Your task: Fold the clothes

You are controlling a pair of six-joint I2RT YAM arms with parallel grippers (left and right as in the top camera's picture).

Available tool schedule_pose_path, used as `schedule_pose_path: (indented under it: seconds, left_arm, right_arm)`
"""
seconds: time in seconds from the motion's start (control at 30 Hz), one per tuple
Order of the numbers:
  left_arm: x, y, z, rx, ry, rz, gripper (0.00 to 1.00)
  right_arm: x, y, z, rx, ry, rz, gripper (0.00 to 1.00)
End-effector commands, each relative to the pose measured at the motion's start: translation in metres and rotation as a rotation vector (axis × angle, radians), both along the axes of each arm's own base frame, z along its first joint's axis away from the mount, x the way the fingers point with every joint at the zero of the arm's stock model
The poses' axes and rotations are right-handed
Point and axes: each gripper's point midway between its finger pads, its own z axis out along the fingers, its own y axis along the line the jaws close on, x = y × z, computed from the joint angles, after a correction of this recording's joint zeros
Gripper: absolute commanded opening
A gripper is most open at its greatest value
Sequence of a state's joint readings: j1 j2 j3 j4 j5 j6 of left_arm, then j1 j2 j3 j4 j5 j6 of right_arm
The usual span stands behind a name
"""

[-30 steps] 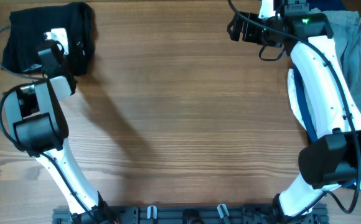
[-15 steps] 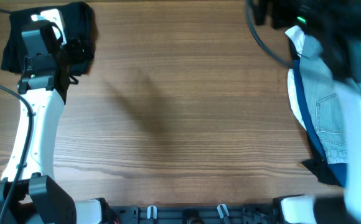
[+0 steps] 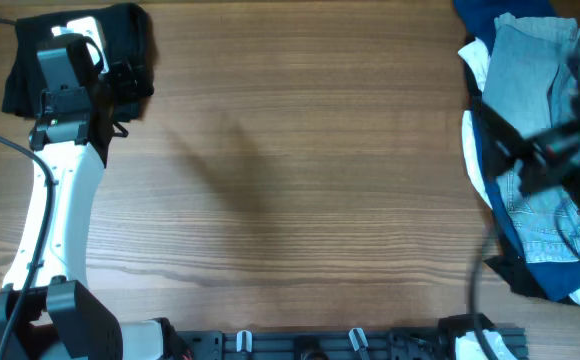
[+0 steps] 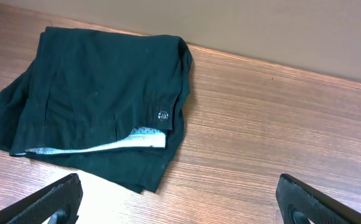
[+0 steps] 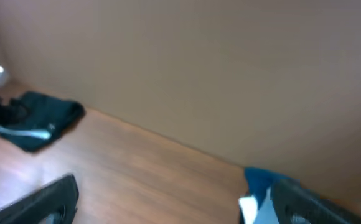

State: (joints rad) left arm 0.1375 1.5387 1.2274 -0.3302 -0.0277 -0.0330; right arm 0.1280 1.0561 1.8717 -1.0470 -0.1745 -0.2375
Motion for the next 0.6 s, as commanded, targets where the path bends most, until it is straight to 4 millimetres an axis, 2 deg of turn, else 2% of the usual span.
schedule_pose_path:
  seconds: [0.0,0.07,0.13,0.23,0.3,0.4,0.47,0.57]
  left_arm:
    - [-0.001,-0.002,-0.003,-0.018,0.003,-0.002,1.00]
    - [-0.001,-0.002,-0.003,-0.018,0.003,-0.002,1.00]
    - [-0.001,-0.002,-0.003,-0.018,0.003,-0.002,1.00]
    - [-0.001,-0.002,-0.003,-0.018,0.003,-0.002,1.00]
    - [-0.001,-0.002,-0.003,-0.018,0.003,-0.002,1.00]
    - [-0.001,-0.002,-0.003,-0.018,0.003,-0.002,1.00]
    - [-0.001,-0.002,-0.003,-0.018,0.003,-0.002,1.00]
    - [-0.001,-0.002,-0.003,-0.018,0.003,-0.002,1.00]
  right_arm:
    - [0.025,0.005,-0.035,-0.061,-0.068,0.024,1.00]
    - [0.024,0.016,-0.063,-0.037,-0.181,0.087,1.00]
    - [0.025,0.019,-0.108,-0.033,-0.198,0.102,1.00]
    - [0.013,0.029,-0.191,-0.026,-0.153,0.165,1.00]
    - [0.005,0.030,-0.233,-0.023,-0.191,0.175,1.00]
    - [-0.014,0.028,-0.277,-0.017,-0.258,0.174,1.00]
    - [-0.019,0.026,-0.296,0.008,-0.275,0.164,1.00]
    - [-0.016,0.016,-0.313,0.080,-0.251,0.096,1.00]
